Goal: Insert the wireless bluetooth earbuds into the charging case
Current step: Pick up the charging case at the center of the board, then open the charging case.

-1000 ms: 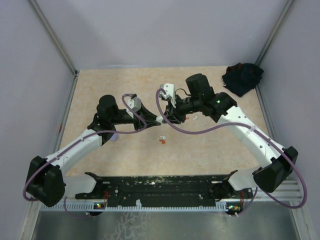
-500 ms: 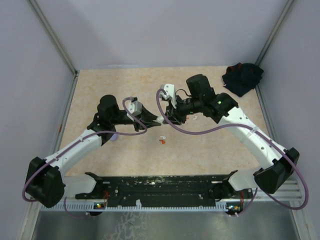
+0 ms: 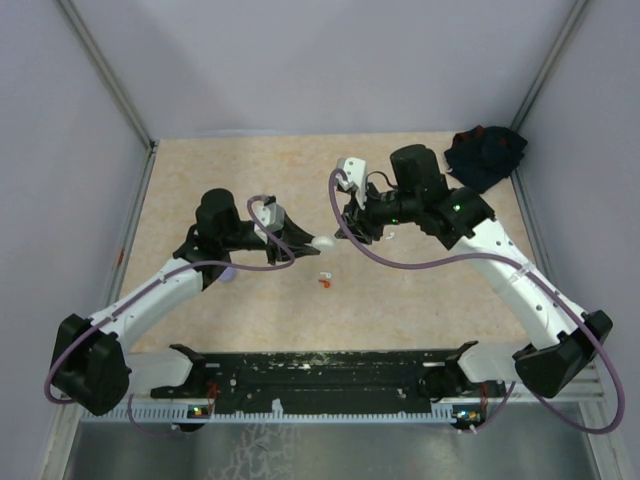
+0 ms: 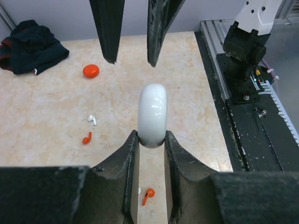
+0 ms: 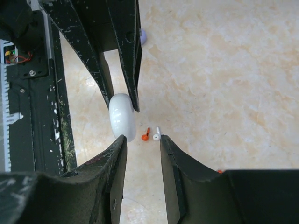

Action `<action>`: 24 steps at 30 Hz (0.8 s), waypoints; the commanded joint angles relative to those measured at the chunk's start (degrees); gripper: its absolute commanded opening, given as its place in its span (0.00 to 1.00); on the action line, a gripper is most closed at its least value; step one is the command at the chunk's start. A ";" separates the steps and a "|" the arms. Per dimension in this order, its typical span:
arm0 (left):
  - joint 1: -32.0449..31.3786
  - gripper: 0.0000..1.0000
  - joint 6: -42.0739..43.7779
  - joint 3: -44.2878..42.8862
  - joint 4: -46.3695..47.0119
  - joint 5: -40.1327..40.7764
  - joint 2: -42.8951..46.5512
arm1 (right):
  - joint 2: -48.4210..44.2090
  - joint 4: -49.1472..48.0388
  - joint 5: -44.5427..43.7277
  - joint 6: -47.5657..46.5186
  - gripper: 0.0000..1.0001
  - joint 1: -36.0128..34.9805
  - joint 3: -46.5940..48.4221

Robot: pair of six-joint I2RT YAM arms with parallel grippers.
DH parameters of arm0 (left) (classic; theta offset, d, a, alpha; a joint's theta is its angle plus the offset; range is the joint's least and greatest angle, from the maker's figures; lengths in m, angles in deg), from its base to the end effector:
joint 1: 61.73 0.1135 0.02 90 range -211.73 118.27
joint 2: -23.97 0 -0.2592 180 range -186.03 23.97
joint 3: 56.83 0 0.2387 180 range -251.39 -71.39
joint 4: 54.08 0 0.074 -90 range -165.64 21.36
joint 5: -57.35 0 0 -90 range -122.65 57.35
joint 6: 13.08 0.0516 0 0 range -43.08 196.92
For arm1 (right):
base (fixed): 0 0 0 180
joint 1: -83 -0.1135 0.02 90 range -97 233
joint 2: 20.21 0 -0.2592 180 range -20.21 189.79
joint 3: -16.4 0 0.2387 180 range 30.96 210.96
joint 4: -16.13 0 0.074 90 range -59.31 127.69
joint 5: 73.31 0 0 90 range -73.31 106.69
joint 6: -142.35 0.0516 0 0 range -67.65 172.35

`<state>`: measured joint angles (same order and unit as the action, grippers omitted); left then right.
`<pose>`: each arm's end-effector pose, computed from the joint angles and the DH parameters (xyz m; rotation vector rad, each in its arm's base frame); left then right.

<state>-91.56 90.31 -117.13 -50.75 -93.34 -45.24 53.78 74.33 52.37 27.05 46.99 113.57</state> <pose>0.2054 -0.1697 0.3092 1.3208 1.1249 -1.0865 0.1949 0.1789 0.3901 -1.3891 1.6460 0.7838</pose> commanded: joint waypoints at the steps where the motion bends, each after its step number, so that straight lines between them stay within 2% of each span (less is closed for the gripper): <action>1: 0.11 0.00 0.24 -0.20 -0.57 -2.20 0.59 | -2.89 -3.78 -0.40 1.17 0.35 0.94 1.49; 7: 0.14 0.00 -6.03 0.59 4.07 0.99 0.16 | -3.69 -4.71 1.88 2.03 0.39 1.03 0.63; 14: 0.19 0.00 -15.06 2.45 12.72 2.09 -0.94 | -6.52 -12.69 3.70 4.04 0.56 1.03 -6.31; 20: 0.17 0.00 -19.84 4.34 20.02 0.69 -1.27 | -7.15 -17.87 3.92 6.59 0.57 1.03 -10.68; 24: 0.17 0.00 -21.08 5.20 22.62 0.07 -1.11 | -6.64 -18.10 5.73 6.73 0.53 1.03 -11.28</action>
<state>-91.51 72.34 -112.71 -34.59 -91.68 -46.27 48.32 61.17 55.23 32.52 47.67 102.18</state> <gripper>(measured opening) 0.281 0.550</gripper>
